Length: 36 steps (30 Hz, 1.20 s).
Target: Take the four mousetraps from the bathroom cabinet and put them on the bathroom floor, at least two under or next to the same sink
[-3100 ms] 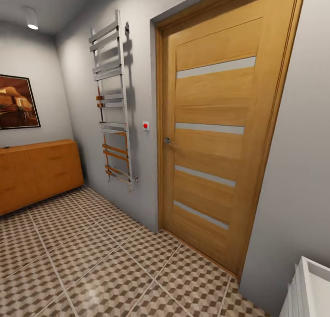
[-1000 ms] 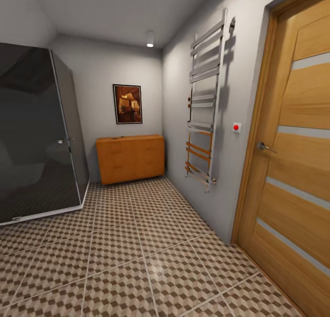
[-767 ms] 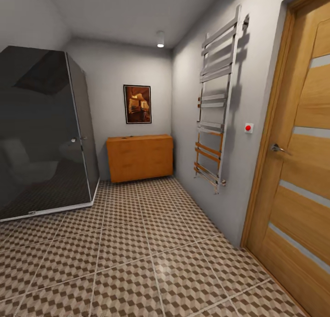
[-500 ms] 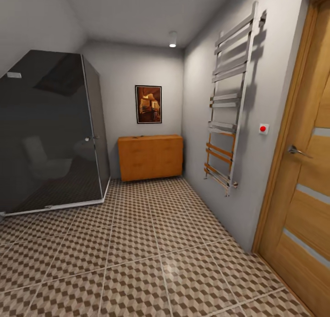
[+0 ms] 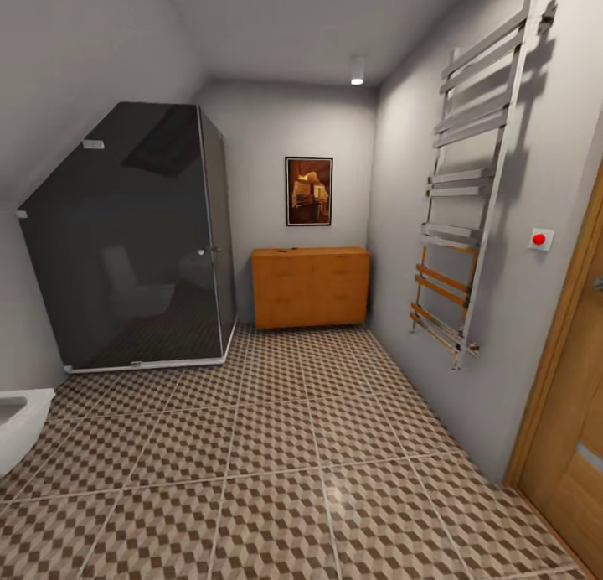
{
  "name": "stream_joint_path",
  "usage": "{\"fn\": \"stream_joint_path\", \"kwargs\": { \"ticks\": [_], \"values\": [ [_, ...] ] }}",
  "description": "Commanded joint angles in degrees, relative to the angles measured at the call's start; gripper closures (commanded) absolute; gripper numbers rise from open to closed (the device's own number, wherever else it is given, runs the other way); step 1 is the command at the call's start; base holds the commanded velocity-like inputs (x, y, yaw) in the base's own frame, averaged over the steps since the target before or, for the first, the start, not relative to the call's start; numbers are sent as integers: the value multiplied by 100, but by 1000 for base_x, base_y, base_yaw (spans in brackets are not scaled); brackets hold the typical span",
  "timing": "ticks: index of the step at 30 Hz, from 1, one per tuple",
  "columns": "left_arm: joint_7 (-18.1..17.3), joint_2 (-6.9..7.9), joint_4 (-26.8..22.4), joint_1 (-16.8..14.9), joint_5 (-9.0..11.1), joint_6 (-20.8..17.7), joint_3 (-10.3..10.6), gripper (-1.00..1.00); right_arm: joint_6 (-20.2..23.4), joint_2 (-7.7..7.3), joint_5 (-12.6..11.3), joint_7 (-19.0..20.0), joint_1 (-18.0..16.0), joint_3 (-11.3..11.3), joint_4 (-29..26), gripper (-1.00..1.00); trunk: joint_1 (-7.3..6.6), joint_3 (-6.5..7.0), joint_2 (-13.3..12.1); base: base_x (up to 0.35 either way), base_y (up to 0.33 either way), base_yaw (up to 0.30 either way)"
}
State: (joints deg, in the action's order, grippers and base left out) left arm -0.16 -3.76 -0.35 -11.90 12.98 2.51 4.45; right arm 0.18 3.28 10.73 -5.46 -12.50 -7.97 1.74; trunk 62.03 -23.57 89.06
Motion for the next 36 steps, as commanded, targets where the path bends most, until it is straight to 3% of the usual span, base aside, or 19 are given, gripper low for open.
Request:
{"fn": "stream_joint_path", "kwargs": {
  "ticks": [1,14,36],
  "values": [
    [-2,-1,9,-5,56,21,47,-100,1,0,61,-25,-7,-47,11,-100,0,-6,4,0,0,281],
    [-6,-2,9,-5,56,17,47,-100,0,-10,61,-25,-7,-47,11,-100,0,-6,4,42,0,187],
    [-10,7,9,-5,56,-50,44,-100,-8,-34,57,-30,-7,-47,11,-100,0,-6,4,297,0,12]
  ]
}}
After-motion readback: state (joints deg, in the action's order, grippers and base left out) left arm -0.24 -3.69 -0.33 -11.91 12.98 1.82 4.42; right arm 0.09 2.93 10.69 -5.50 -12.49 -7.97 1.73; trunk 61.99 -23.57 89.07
